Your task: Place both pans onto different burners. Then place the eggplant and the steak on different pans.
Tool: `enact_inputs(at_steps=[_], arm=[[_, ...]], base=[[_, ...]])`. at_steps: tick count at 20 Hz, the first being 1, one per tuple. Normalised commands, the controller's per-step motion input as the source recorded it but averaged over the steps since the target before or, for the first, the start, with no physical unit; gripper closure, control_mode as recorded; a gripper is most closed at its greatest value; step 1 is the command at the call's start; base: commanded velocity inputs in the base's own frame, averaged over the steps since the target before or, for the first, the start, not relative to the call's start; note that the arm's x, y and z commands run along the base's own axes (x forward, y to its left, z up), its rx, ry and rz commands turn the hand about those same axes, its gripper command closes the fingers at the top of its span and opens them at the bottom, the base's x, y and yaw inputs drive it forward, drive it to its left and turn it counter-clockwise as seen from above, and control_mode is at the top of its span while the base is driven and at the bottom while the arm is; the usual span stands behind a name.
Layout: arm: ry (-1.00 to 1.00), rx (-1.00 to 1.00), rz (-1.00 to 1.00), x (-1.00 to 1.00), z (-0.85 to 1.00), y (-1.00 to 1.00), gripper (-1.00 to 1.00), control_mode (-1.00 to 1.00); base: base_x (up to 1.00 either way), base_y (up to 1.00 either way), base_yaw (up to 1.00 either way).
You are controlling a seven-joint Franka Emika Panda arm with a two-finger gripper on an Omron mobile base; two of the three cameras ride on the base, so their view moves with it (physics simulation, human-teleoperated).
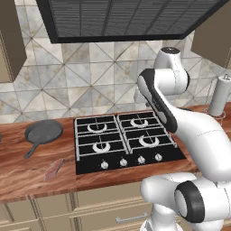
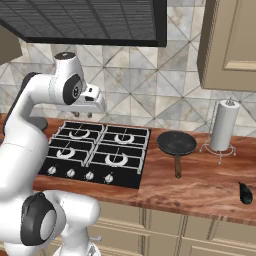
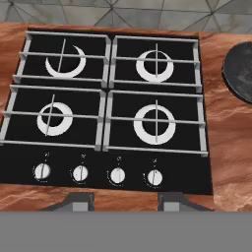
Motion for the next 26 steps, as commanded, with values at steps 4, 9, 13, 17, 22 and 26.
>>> enact_inputs(at_steps=[4,9,13,17,22,26], arm=[[-0.01,0.00,0.00,-0.11,0.00,0.00,-1.00,-1.00],[-0.06,0.00,-0.05,-0.48,0.00,-0.23,-1.00,-1.00],[-0.09,0.00,-0.11,-0.63,0.00,-0.46,-1.00,-1.00],[-0.13,0.00,-0.02,-0.37,0.00,-0.44,-1.00,-1.00],[-0.06,0.00,0.00,-0.25,0.00,-0.46,-1.00,-1.00],[0.00,0.00,0.00,-0.23,0.00,-0.58,-1.00,-1.00]], base=[[0.00,0.00,0.00],[0.00,0.00,0.00],[0.00,0.00,0.00],[0.00,0.00,0.00],[0.00,0.00,0.00],[0.00,0.00,0.00]])
